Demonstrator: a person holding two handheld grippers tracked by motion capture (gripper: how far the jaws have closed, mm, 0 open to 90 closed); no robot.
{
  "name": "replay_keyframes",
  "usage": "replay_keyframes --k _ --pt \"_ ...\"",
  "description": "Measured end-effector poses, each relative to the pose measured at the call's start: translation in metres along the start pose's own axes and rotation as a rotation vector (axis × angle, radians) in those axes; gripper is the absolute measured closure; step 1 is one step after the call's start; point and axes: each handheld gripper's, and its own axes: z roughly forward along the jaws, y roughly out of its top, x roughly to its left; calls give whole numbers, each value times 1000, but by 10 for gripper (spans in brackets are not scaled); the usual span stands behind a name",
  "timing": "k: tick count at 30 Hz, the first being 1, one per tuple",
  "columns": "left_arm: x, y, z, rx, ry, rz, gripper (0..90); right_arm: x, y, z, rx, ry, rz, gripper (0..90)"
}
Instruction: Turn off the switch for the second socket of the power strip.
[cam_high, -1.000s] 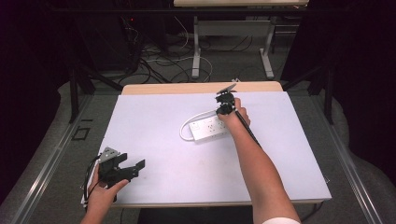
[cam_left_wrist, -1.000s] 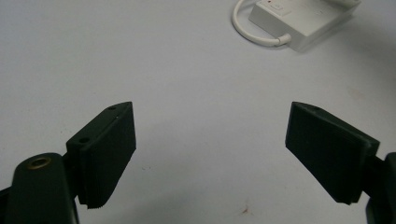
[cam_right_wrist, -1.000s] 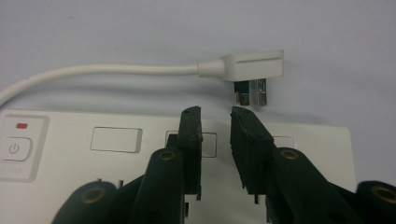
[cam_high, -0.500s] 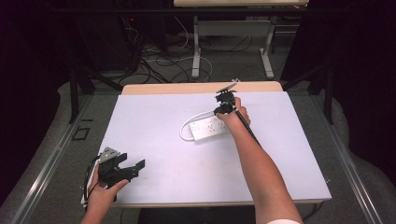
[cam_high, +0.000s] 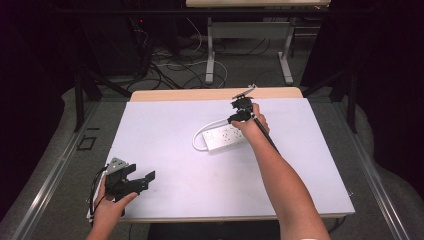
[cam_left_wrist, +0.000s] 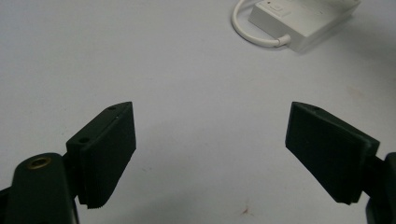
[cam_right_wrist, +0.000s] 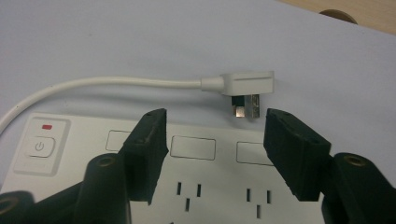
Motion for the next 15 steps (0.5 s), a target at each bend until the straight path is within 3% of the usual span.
replay_keyframes --k 5,15 --pt "0 0 0 3 0 1 163 -2 0 -7 -10 3 -18 323" --pt "0 0 0 2 2 1 163 -1 -1 -19 -12 10 -19 304"
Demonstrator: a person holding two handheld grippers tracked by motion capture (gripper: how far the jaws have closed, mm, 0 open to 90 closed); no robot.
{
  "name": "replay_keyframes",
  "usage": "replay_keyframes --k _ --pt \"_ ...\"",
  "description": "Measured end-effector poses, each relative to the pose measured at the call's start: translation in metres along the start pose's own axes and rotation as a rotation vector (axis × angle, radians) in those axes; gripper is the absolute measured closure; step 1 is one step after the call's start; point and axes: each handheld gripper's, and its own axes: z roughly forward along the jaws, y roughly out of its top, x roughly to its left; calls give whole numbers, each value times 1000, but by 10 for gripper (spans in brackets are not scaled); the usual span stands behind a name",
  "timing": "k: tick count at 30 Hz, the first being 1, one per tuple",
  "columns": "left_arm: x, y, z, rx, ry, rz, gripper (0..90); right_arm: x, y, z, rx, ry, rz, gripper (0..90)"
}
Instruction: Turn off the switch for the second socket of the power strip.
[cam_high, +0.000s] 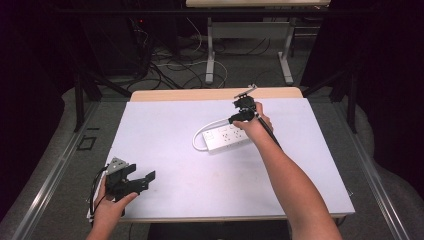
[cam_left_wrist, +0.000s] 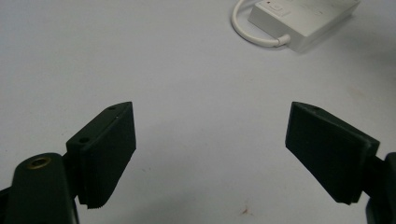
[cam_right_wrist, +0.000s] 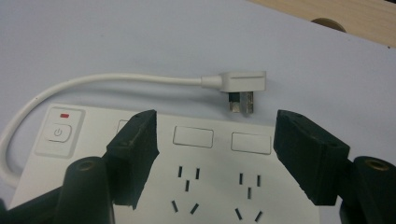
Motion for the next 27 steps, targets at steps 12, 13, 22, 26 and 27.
replay_keyframes --k 12,13,22,26,27 --pt "0 0 1 -4 4 1 163 3 -1 -17 -19 12 -6 149" --pt "0 0 1 -4 3 0 163 4 -2 -19 -26 10 -16 143" --pt "0 0 1 -8 3 -2 163 7 -6 -30 -64 33 -61 0" --pt "0 0 1 -9 5 -1 163 9 -10 -37 -81 41 -70 0" --pt "0 0 0 -10 5 -1 163 9 -11 -39 -84 45 -75 0"
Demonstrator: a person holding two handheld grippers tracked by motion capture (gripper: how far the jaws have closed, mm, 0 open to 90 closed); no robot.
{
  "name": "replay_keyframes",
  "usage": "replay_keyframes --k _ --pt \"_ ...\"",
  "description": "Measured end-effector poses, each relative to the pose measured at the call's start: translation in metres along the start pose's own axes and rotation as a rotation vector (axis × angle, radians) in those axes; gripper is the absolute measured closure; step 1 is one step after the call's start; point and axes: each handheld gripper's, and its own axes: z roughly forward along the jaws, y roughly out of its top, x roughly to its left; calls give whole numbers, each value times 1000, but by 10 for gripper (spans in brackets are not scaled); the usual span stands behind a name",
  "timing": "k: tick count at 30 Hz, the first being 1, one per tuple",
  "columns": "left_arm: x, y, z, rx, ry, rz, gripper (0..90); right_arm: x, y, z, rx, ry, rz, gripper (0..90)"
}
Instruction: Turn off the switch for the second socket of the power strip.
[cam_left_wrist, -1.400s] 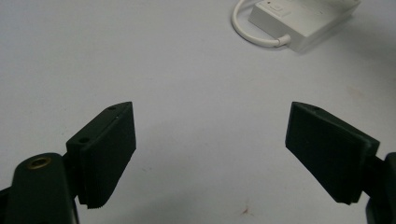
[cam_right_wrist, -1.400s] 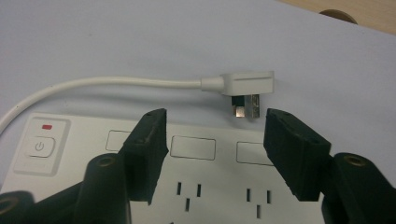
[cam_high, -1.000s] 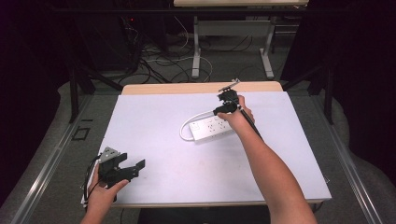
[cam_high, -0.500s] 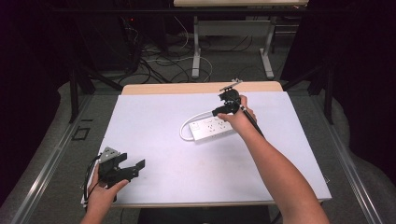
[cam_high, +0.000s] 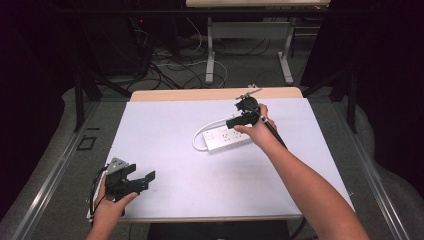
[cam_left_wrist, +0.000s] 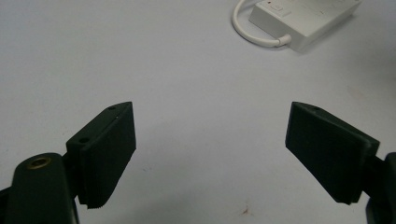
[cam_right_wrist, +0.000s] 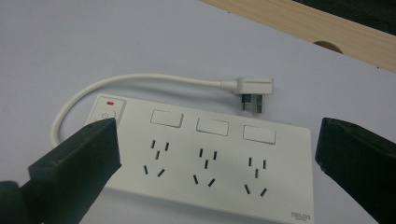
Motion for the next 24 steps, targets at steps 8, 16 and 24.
replay_keyframes --k 8,16,24 --pt "0 0 0 0 5 1 161 5 -10 -12 -33 7 -35 0" --pt "0 0 0 -7 9 -3 143 10 -24 -24 -49 35 -56 0" --pt "-1 0 0 -17 16 -2 105 13 -38 -35 -79 46 -55 0"
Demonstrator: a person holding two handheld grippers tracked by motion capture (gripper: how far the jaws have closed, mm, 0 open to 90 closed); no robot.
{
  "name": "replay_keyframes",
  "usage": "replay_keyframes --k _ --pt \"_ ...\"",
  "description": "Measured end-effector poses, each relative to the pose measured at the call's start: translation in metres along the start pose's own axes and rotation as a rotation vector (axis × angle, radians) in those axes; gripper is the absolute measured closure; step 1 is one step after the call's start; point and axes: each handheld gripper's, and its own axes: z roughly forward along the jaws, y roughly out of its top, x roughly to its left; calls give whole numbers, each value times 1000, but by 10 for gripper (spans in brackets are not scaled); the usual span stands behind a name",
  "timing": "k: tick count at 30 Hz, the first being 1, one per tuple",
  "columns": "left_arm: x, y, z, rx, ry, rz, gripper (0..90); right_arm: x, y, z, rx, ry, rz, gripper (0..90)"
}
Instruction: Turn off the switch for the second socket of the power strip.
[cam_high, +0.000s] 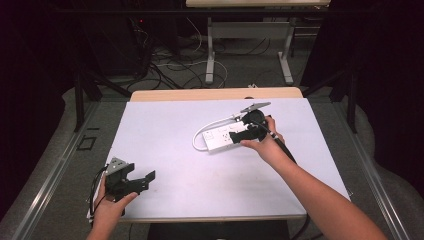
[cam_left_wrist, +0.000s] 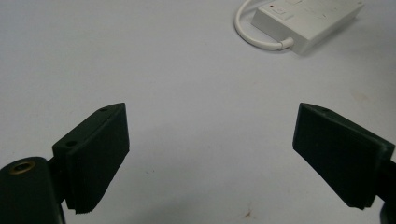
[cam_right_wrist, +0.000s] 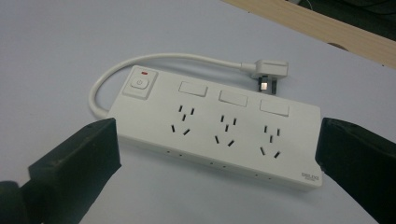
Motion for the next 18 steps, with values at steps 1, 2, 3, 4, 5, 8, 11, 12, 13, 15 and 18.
replay_keyframes --k 1,2,3,4,5,8,11,12,13,15,18 --pt "0 0 0 0 0 0 99 0 -3 -1 -6 5 4 0" --pt "0 0 0 0 1 0 93 1 -5 -2 -8 7 7 0" --pt "0 0 0 0 2 0 88 1 -7 -3 -12 8 12 0" --pt "0 0 0 5 3 1 81 2 -8 -4 -13 7 11 0" --pt "1 0 0 5 4 1 74 2 -11 -5 -18 8 8 0" --pt "1 -1 1 5 5 2 49 3 -17 -8 -29 15 12 0" --pt "0 -1 2 12 5 5 33 4 -22 -10 -36 22 9 0" --pt "0 -1 2 11 5 6 28 5 -23 -11 -37 23 11 0" --pt "0 -1 2 11 5 8 22 5 -25 -12 -41 24 16 0" --pt "0 -1 2 9 6 7 15 5 -28 -14 -54 29 16 0" --pt "0 -1 2 9 8 5 6 7 -33 -17 -63 34 25 0"
